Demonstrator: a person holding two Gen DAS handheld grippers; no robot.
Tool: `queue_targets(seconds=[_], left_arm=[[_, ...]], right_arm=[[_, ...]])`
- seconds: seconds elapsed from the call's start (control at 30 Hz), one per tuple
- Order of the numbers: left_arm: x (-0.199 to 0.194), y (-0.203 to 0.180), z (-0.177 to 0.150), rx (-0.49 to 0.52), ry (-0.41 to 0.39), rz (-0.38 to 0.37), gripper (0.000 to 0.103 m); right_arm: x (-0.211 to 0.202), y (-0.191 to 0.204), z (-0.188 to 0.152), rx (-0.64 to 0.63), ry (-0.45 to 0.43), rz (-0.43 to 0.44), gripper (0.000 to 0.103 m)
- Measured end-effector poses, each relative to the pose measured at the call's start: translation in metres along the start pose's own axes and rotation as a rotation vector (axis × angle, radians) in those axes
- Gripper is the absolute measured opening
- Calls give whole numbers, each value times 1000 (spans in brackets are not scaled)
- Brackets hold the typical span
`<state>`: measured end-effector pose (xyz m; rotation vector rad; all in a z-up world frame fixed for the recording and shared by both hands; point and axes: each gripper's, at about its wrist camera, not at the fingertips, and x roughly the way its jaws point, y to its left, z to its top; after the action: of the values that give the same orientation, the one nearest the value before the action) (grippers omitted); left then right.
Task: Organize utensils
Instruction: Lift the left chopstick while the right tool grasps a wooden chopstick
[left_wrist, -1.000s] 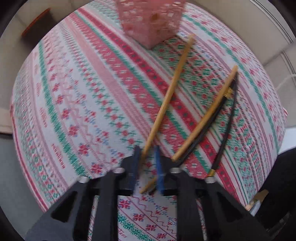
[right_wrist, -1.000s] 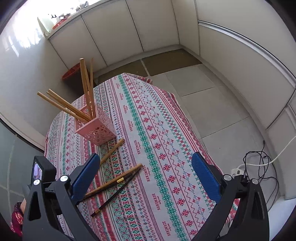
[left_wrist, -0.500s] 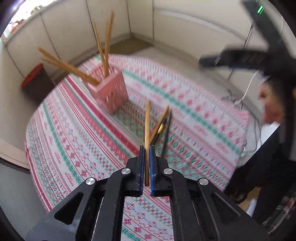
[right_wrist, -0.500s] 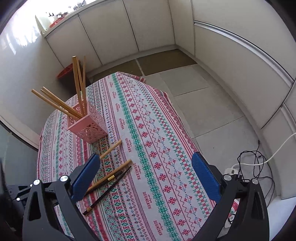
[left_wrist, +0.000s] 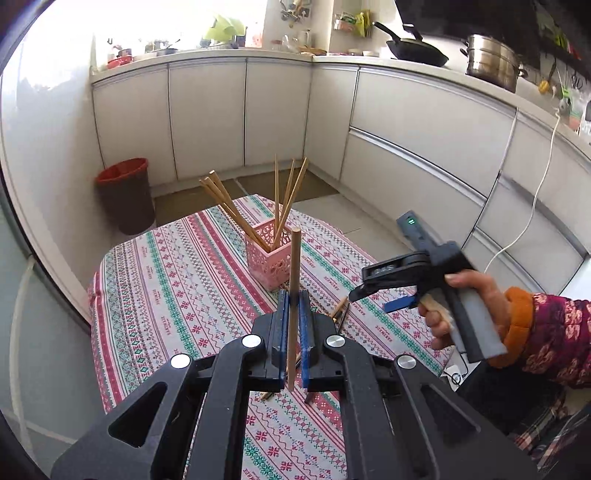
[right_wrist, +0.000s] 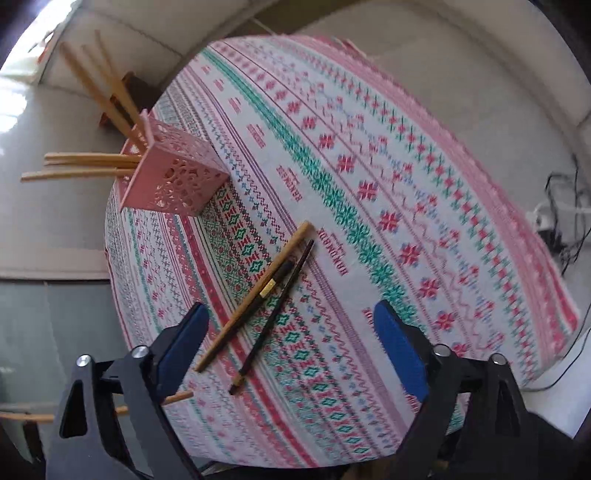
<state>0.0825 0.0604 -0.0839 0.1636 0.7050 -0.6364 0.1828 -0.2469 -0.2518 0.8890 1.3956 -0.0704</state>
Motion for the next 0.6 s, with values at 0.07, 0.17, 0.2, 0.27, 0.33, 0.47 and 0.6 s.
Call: queue_targets(seconds=[0.07, 0.17, 0.2, 0.27, 0.33, 0.47, 0.6], left_arm=[[-1, 5, 0, -8, -1, -2, 4], [-3, 11, -2, -17, 1, -1, 4], [-2, 13, -3, -23, 1, -3, 4], [-4, 16, -3, -30, -2, -3, 4], [-5, 18, -2, -34, -8, -1, 4], [-5, 21, -2, -43, -8, 6, 4], [-2, 25, -2, -56, 2, 19, 5]], right_arm=[[10, 1, 8, 23, 1, -21, 48], [22, 0, 19, 62, -7, -40, 42], [27, 1, 22, 66, -3, -59, 40], [34, 4, 28, 68, -8, -82, 35], [43, 6, 33, 76, 0, -90, 32], [51, 24, 34, 49, -22, -124, 26], [58, 38, 32, 22, -79, -171, 17]])
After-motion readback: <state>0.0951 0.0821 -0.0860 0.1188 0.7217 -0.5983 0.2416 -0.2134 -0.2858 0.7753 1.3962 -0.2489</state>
